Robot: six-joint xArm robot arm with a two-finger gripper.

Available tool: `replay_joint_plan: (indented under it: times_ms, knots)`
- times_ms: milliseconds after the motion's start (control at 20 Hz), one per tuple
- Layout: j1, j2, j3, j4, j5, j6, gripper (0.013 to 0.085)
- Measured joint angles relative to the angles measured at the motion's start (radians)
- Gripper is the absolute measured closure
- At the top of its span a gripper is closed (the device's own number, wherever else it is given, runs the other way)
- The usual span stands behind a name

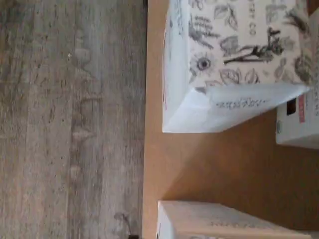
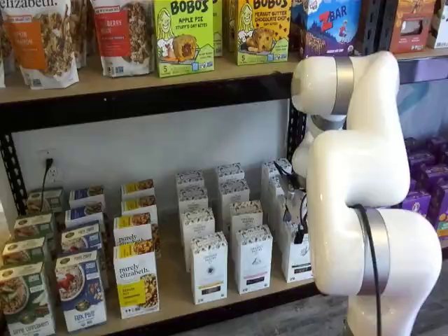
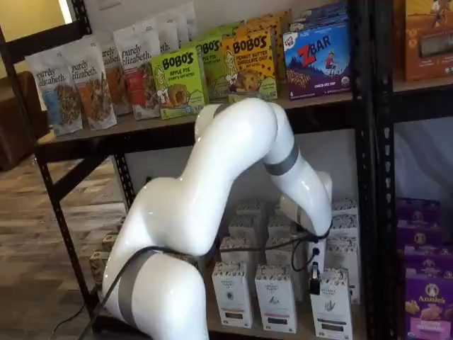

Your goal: Pick up the white box with a green strip in the middle, on the bottom shelf, the sixth box from the left

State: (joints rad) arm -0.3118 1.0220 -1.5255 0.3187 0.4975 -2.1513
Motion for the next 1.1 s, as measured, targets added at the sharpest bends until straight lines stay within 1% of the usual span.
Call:
replay_joint_plan:
  times_ms: [150,300,450,500,600,700,900,1100]
  knots:
    - [-0.001,0.029,-0.042,-0.066,0.025,0.058,0.013]
    - [-0.001,0.058,-0.094,-0.152,0.074,0.133,0.013]
    - [-0.001,0.079,-0.137,-0.224,0.119,0.196,0.013]
    - [0.001,0.088,-0.157,-0.268,0.141,0.234,0.013]
    - [0.003,0.099,-0.179,-0.326,0.167,0.285,0.013]
    - [0.003,0.105,-0.187,-0.364,0.176,0.317,0.013]
    - [-0.004,0.102,-0.189,-0.402,0.184,0.342,0.013]
    - [-0.017,0.087,-0.175,-0.41,0.182,0.336,0.013]
